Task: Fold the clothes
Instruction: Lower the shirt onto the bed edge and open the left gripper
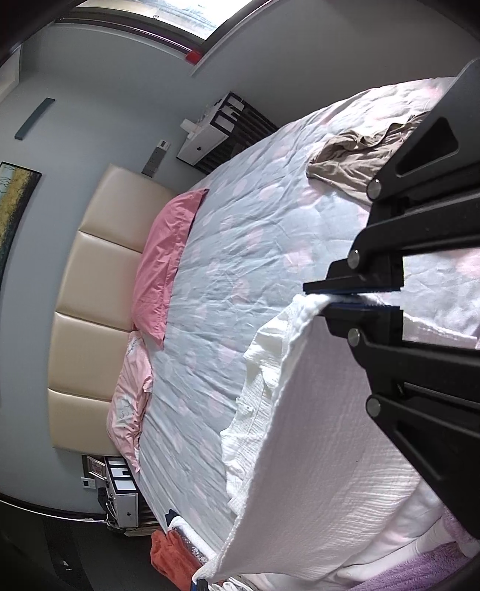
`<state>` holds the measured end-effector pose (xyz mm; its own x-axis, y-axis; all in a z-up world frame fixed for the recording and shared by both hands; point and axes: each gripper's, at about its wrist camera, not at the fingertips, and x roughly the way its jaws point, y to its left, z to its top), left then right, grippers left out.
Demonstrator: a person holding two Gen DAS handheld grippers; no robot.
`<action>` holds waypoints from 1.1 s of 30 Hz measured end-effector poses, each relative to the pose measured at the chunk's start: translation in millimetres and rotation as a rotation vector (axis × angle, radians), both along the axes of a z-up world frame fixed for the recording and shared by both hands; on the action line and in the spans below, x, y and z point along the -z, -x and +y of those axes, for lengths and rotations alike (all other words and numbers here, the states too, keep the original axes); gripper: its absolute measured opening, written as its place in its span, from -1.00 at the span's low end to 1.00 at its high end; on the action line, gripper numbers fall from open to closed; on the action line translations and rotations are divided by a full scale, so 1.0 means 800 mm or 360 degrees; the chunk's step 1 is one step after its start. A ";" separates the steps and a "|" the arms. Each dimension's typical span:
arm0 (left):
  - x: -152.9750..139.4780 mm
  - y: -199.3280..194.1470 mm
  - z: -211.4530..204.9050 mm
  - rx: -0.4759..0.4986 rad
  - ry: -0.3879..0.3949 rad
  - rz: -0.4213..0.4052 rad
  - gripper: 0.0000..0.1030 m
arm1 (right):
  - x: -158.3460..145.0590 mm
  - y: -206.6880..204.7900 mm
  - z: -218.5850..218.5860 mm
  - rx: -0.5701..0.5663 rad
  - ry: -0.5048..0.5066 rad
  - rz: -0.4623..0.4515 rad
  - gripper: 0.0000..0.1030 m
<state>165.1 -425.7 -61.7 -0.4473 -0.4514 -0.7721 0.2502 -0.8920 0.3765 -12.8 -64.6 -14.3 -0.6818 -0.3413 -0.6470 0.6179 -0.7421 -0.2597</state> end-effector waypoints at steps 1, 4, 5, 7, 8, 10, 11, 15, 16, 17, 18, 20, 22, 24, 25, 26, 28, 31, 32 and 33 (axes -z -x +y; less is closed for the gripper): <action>0.006 0.009 -0.006 -0.0010 -0.0015 0.0003 -0.88 | 0.008 0.010 -0.004 0.0013 -0.0002 -0.0018 -0.93; 0.012 0.036 -0.021 -0.0015 -0.0043 0.0026 -0.88 | 0.024 0.038 -0.018 0.0054 -0.0006 -0.0041 -0.93; 0.014 0.045 -0.026 -0.0014 -0.0050 0.0034 -0.88 | 0.027 0.047 -0.023 0.0067 -0.0009 -0.0039 -0.93; 0.016 0.068 -0.037 -0.0012 -0.0058 0.0038 -0.88 | 0.032 0.066 -0.034 0.0095 -0.0018 -0.0037 -0.93; 0.017 0.079 -0.043 -0.0012 -0.0062 0.0040 -0.88 | 0.035 0.077 -0.040 0.0108 -0.0019 -0.0042 -0.93; 0.024 0.104 -0.059 -0.0023 -0.0100 0.0030 -0.88 | 0.040 0.099 -0.052 0.0132 -0.0014 -0.0062 -0.93; 0.029 0.115 -0.067 -0.0028 -0.0124 0.0023 -0.88 | 0.044 0.111 -0.058 0.0144 -0.0014 -0.0072 -0.93; 0.053 0.158 -0.093 -0.0053 -0.0201 -0.0016 -0.88 | 0.062 0.152 -0.084 0.0182 -0.0037 -0.0081 -0.93; 0.059 0.168 -0.099 -0.0056 -0.0213 -0.0026 -0.88 | 0.066 0.160 -0.092 0.0187 -0.0047 -0.0073 -0.93; 0.066 0.180 -0.103 -0.0063 -0.0214 -0.0034 -0.88 | 0.071 0.170 -0.099 0.0191 -0.0054 -0.0070 -0.93; 0.075 0.192 -0.108 -0.0068 -0.0222 -0.0054 -0.88 | 0.076 0.179 -0.106 0.0195 -0.0062 -0.0070 -0.93; 0.098 0.216 -0.119 -0.0087 -0.0254 -0.0106 -0.88 | 0.091 0.199 -0.122 0.0204 -0.0089 -0.0079 -0.93; 0.123 0.236 -0.131 -0.0122 -0.0283 -0.0141 -0.88 | 0.110 0.217 -0.137 0.0213 -0.0124 -0.0098 -0.93; 0.145 0.249 -0.141 -0.0155 -0.0323 -0.0168 -0.88 | 0.133 0.235 -0.148 0.0217 -0.0145 -0.0136 -0.93; 0.155 0.255 -0.146 -0.0171 -0.0343 -0.0182 -0.88 | 0.144 0.244 -0.153 0.0218 -0.0154 -0.0157 -0.93; 0.165 0.260 -0.150 -0.0183 -0.0366 -0.0197 -0.88 | 0.155 0.252 -0.157 0.0220 -0.0162 -0.0184 -0.93; 0.184 0.268 -0.158 -0.0203 -0.0410 -0.0226 -0.87 | 0.178 0.267 -0.163 0.0223 -0.0175 -0.0255 -0.93; 0.207 0.274 -0.162 -0.0203 -0.0444 -0.0239 -0.85 | 0.210 0.287 -0.167 0.0225 -0.0156 -0.0385 -0.93; 0.214 0.274 -0.164 -0.0206 -0.0453 -0.0242 -0.83 | 0.219 0.292 -0.167 0.0231 -0.0143 -0.0430 -0.93; 0.219 0.273 -0.165 -0.0214 -0.0468 -0.0244 -0.80 | 0.227 0.296 -0.166 0.0237 -0.0129 -0.0475 -0.92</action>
<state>-53.3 -557.9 -237.3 -0.2680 -0.2470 -0.9312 0.3330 -0.9307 0.1511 -250.0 -197.8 -196.2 -0.4970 -0.1917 -0.8463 0.5620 -0.8142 -0.1457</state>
